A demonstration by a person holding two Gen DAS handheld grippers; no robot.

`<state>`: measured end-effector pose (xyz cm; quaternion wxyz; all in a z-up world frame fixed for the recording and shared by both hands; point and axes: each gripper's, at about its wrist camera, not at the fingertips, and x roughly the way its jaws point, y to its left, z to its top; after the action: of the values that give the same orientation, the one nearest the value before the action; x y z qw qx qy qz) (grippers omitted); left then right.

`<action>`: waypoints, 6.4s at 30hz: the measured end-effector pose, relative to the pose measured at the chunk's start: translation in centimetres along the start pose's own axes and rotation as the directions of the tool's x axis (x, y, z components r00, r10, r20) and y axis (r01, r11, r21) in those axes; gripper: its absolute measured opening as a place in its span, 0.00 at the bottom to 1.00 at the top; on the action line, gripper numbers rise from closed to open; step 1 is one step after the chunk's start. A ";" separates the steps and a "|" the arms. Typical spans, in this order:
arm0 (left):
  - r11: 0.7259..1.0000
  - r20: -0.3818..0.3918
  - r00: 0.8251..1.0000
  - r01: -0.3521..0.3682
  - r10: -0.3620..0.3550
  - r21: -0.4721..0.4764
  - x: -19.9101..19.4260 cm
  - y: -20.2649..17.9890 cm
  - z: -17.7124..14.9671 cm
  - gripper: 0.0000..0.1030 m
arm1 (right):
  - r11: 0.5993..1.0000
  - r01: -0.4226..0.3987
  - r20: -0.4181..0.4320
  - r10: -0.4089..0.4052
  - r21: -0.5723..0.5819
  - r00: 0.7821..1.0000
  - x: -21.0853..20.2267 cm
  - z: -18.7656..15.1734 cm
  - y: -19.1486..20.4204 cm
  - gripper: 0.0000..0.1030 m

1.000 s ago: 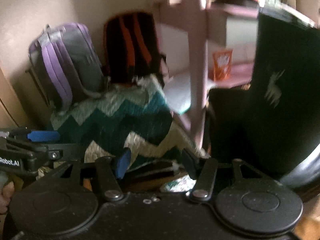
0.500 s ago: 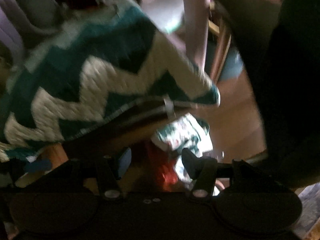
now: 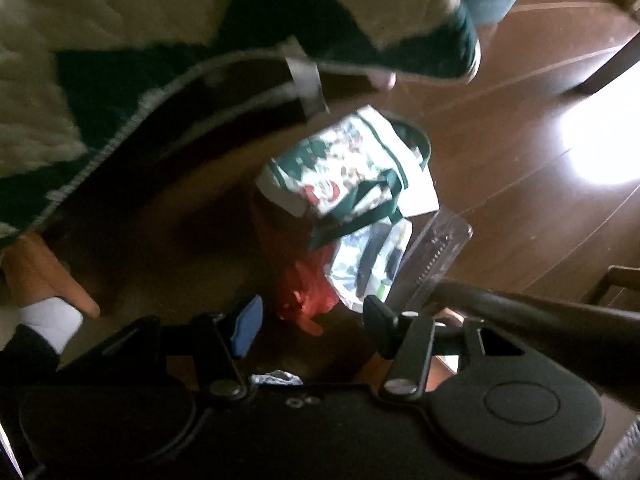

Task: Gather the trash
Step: 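Grasp the crumpled grey paper with the left tool while the right tool grasps the clear printed packet, then lift the paper and packet up over the green wastebasket with both tools, then open both tools to drop the paper and packet into the wastebasket, then lower both open tools from the wastebasket down to the trash pile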

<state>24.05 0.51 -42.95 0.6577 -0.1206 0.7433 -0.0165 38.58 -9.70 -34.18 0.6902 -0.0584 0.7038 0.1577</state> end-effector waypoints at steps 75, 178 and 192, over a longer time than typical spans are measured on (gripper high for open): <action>0.992 0.507 0.861 0.102 -0.051 -0.073 -24.0 -2.4 -7.4 0.21 | 0.981 -0.171 0.349 0.194 -0.096 0.917 -22.7 -12.3 2.6 0.00; 0.923 0.817 0.504 -0.094 -0.279 0.372 -56.3 -38.4 0.6 0.58 | 0.992 -0.102 0.869 -0.016 0.076 0.494 -54.8 -14.5 -21.7 0.42; 0.931 0.825 0.495 -0.079 -0.273 0.356 -58.4 -30.2 -7.9 0.67 | 0.997 -0.061 0.881 0.074 -0.051 0.467 -56.8 -21.1 -13.4 0.45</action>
<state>27.20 -18.10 20.52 0.9481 -0.0369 0.2912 -0.1225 24.81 -36.46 20.08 0.9468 0.0544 0.2489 0.1967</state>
